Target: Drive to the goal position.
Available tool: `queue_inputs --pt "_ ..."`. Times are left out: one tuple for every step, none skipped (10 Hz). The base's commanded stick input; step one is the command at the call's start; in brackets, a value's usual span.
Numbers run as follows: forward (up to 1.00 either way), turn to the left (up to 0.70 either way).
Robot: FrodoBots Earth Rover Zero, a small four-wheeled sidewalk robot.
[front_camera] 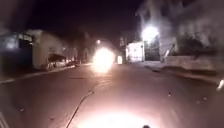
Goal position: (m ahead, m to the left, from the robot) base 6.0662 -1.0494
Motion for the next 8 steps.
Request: queue_inputs --pt "0.70 -0.04" --pt "0.70 -0.35" --pt "0.70 -0.35" --pt "0.70 -0.35" --pt "0.70 -0.16" --pt "0.70 0.00" --pt "0.70 -0.19" --pt "0.70 -0.35"
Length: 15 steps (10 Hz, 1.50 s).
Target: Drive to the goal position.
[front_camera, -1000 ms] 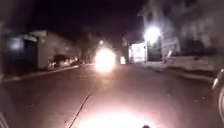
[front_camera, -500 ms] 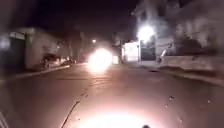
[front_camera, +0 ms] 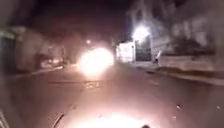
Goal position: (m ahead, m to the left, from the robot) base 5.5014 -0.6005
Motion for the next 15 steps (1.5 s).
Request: queue_inputs --pt "0.70 -0.35" --pt "0.70 -0.35" --pt "0.70 -0.35" --pt "0.70 -0.35" --pt "0.70 -0.35" --pt "0.70 -0.35" --pt "0.70 -0.35" --pt "0.70 -0.35" --pt "0.70 -0.16" --pt "0.70 0.00" --pt "0.70 0.00" --pt "0.70 0.00" --pt "0.70 0.00" --pt "0.70 0.00" --pt "0.70 0.00"
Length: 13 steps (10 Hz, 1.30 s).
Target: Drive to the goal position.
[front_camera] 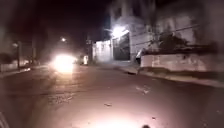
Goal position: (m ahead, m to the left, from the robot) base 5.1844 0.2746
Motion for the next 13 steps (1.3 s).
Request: queue_inputs --pt "0.70 0.00" --pt "0.70 0.00" --pt "0.70 0.00" --pt "0.70 0.00" --pt "0.70 0.00" --pt "0.70 0.00" --pt "0.70 0.00" --pt "0.70 0.00" --pt "0.70 0.00" --pt "0.70 0.00" --pt "0.70 0.00" --pt "0.70 0.00" --pt "0.39 0.00"
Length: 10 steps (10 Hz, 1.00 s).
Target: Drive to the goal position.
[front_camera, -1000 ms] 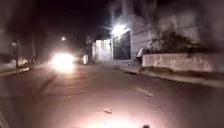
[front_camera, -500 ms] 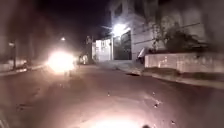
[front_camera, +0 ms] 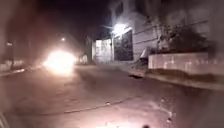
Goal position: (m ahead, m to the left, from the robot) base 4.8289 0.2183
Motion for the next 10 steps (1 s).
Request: queue_inputs --pt "0.00 0.00" --pt "0.00 0.00" --pt "0.00 0.00" --pt "0.00 0.00" --pt "0.00 0.00" --pt "0.00 0.00" --pt "0.00 0.00" --pt "0.00 0.00" --pt "0.00 0.00" --pt "0.34 0.00"
